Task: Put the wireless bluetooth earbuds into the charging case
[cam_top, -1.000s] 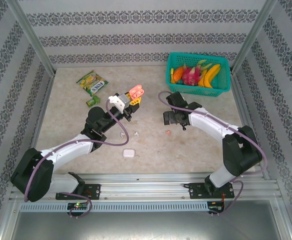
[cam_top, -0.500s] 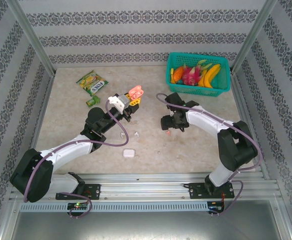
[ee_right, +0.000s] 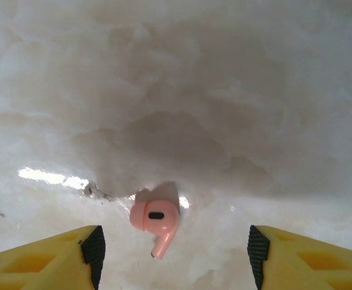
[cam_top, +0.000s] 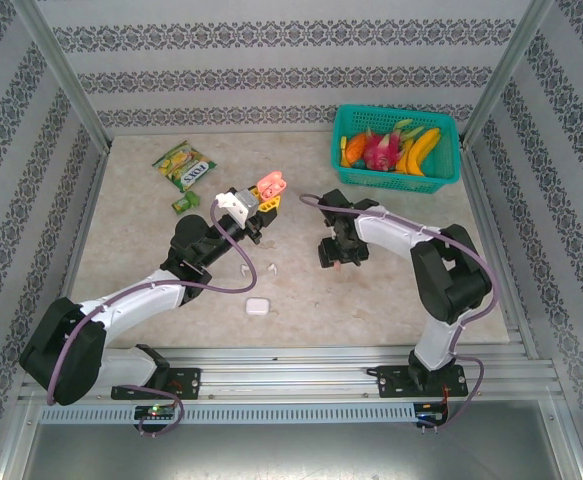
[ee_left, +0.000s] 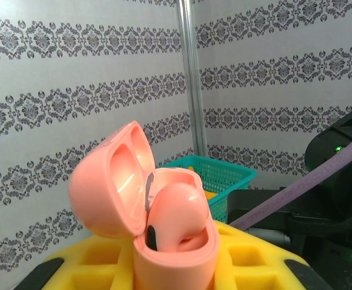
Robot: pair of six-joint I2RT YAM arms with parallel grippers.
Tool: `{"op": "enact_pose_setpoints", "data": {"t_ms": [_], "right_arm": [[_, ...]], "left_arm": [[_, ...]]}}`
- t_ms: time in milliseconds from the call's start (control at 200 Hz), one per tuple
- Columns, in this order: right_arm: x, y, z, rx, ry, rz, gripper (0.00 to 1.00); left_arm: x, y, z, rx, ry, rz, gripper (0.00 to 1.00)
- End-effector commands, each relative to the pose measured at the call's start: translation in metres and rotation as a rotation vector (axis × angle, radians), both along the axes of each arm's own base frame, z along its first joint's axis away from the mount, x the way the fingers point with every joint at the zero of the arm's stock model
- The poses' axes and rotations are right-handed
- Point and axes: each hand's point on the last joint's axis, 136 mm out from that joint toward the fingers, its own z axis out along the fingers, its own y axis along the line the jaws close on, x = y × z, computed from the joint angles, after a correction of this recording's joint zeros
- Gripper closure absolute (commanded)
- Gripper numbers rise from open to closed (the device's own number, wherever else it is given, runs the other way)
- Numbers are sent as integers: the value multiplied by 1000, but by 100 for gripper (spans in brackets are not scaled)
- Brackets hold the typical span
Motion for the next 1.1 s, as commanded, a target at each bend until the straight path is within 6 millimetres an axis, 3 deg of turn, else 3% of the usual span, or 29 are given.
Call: {"op": "enact_pose_setpoints", "data": {"t_ms": [0,595,1094], "right_arm": [[-1,6,0,-16,18,40,37],[2,6,-12,-100,28,64,48],[3,10,-18,-95,34,50,51]], "left_arm": [[-4,0,6,-1,-26,6,100],[-2,0,7,1,-29,9,100],[-2,1,5,-1,-28,12,100]]}}
